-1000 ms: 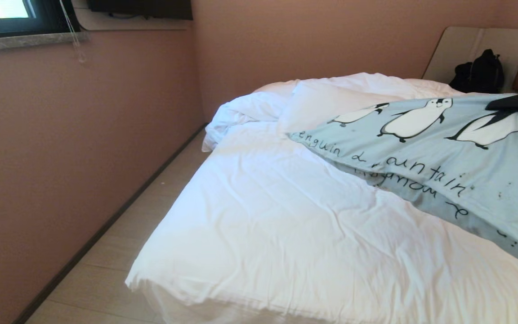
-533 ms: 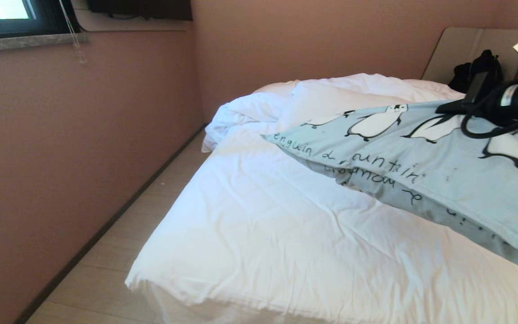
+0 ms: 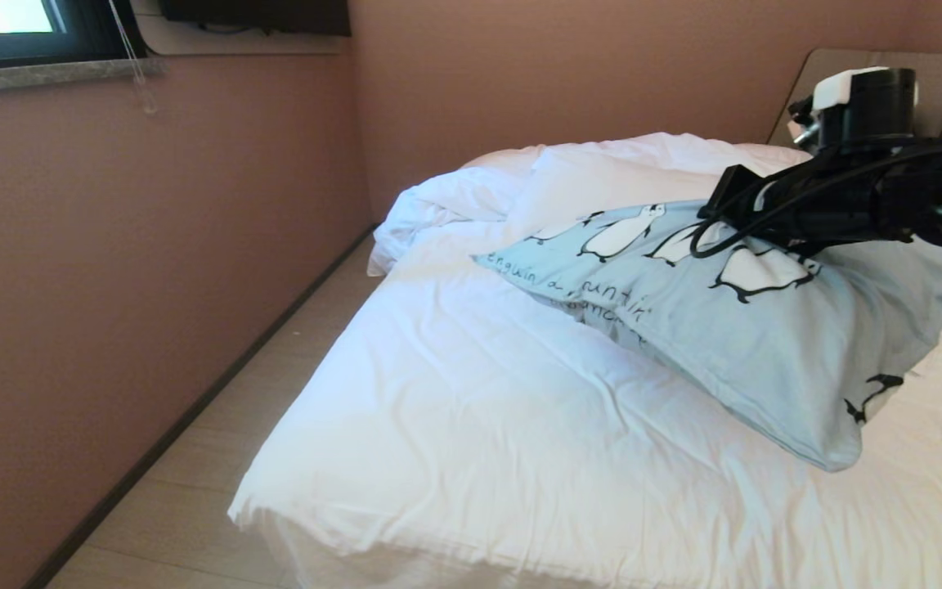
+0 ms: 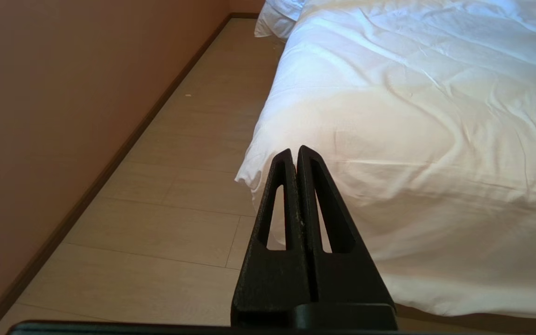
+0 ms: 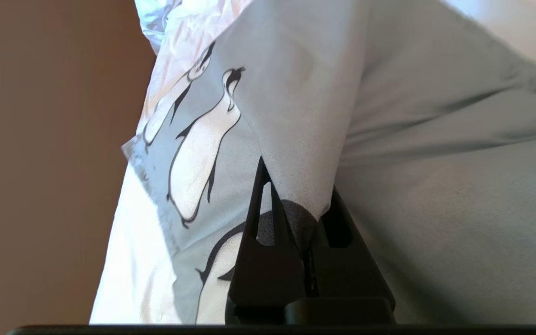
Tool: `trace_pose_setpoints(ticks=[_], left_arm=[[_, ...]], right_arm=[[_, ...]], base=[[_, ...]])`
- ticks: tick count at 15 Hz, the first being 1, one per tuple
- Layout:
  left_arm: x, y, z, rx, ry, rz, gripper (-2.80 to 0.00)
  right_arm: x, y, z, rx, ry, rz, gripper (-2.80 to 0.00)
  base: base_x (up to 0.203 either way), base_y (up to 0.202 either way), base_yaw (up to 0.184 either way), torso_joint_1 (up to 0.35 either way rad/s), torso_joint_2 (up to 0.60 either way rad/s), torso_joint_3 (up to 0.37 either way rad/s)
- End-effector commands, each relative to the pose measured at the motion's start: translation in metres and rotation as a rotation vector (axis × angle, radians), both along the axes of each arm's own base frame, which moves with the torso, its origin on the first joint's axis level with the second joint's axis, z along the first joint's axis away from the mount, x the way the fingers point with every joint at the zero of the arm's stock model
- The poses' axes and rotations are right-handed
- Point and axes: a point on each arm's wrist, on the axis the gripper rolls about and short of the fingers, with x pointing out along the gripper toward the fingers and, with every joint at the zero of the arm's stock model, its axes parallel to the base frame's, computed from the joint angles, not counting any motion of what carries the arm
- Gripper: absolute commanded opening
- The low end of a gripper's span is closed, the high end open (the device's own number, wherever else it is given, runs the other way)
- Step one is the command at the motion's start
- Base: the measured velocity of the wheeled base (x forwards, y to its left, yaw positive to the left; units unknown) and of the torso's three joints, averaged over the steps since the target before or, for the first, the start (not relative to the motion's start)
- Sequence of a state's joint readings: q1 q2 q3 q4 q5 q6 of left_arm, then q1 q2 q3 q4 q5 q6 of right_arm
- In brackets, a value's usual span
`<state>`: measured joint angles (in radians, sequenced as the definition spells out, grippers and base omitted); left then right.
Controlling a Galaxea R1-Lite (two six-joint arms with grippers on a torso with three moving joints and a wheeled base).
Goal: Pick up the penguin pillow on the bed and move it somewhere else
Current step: Place the pillow at the end of the bed
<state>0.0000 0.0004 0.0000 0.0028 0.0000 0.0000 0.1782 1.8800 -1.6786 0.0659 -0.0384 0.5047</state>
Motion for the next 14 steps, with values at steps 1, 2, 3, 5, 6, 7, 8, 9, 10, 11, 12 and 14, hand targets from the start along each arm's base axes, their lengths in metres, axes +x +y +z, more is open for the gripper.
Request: trace_pose_setpoints(ticks=[1, 2, 3, 5, 6, 7, 8, 9, 10, 11, 12, 14], left_arm=[[0.000, 0.000, 0.000, 0.000, 0.000, 0.000, -2.80], [0.000, 0.000, 0.000, 0.000, 0.000, 0.000, -2.80], [0.000, 0.000, 0.000, 0.000, 0.000, 0.000, -2.80], [0.000, 0.000, 0.000, 0.000, 0.001, 0.000, -2.80], [0.000, 0.000, 0.000, 0.000, 0.000, 0.000, -2.80], [0.000, 0.000, 0.000, 0.000, 0.000, 0.000, -2.80], [0.000, 0.000, 0.000, 0.000, 0.000, 0.000, -2.80], [0.000, 0.000, 0.000, 0.000, 0.000, 0.000, -2.80], [0.000, 0.000, 0.000, 0.000, 0.000, 0.000, -2.80], [0.000, 0.000, 0.000, -0.001, 0.000, 0.000, -2.80], [0.000, 0.000, 0.000, 0.000, 0.000, 0.000, -2.80], [0.000, 0.000, 0.000, 0.000, 0.000, 0.000, -2.80]], right_arm=[[0.030, 0.016, -0.023, -0.010, 0.000, -0.021, -2.80], [0.039, 0.024, -0.028, -0.015, -0.001, -0.022, -2.80], [0.046, 0.032, -0.035, -0.018, 0.005, -0.014, -2.80], [0.057, 0.049, -0.048, -0.028, 0.017, -0.001, -2.80], [0.061, 0.055, -0.053, -0.035, 0.019, -0.012, -2.80], [0.069, 0.063, -0.063, -0.048, 0.030, -0.030, -2.80], [0.076, 0.070, -0.073, -0.062, 0.038, -0.050, -2.80], [0.080, 0.076, -0.083, -0.076, 0.051, -0.059, -2.80], [0.083, 0.083, -0.093, -0.093, 0.066, -0.060, -2.80], [0.083, 0.093, -0.099, -0.120, 0.073, -0.074, -2.80], [0.085, 0.099, -0.108, -0.158, 0.082, -0.096, -2.80], [0.085, 0.109, -0.120, -0.220, 0.099, -0.099, -2.80]], base=[[0.000, 0.000, 0.000, 0.000, 0.00, 0.000], [0.000, 0.000, 0.000, 0.000, 0.00, 0.000], [0.000, 0.000, 0.000, 0.000, 0.00, 0.000], [0.000, 0.000, 0.000, 0.000, 0.00, 0.000], [0.000, 0.000, 0.000, 0.000, 0.00, 0.000], [0.000, 0.000, 0.000, 0.000, 0.00, 0.000], [0.000, 0.000, 0.000, 0.000, 0.00, 0.000], [0.000, 0.000, 0.000, 0.000, 0.00, 0.000], [0.000, 0.000, 0.000, 0.000, 0.00, 0.000], [0.000, 0.000, 0.000, 0.000, 0.00, 0.000], [0.000, 0.000, 0.000, 0.000, 0.00, 0.000], [0.000, 0.000, 0.000, 0.000, 0.00, 0.000]])
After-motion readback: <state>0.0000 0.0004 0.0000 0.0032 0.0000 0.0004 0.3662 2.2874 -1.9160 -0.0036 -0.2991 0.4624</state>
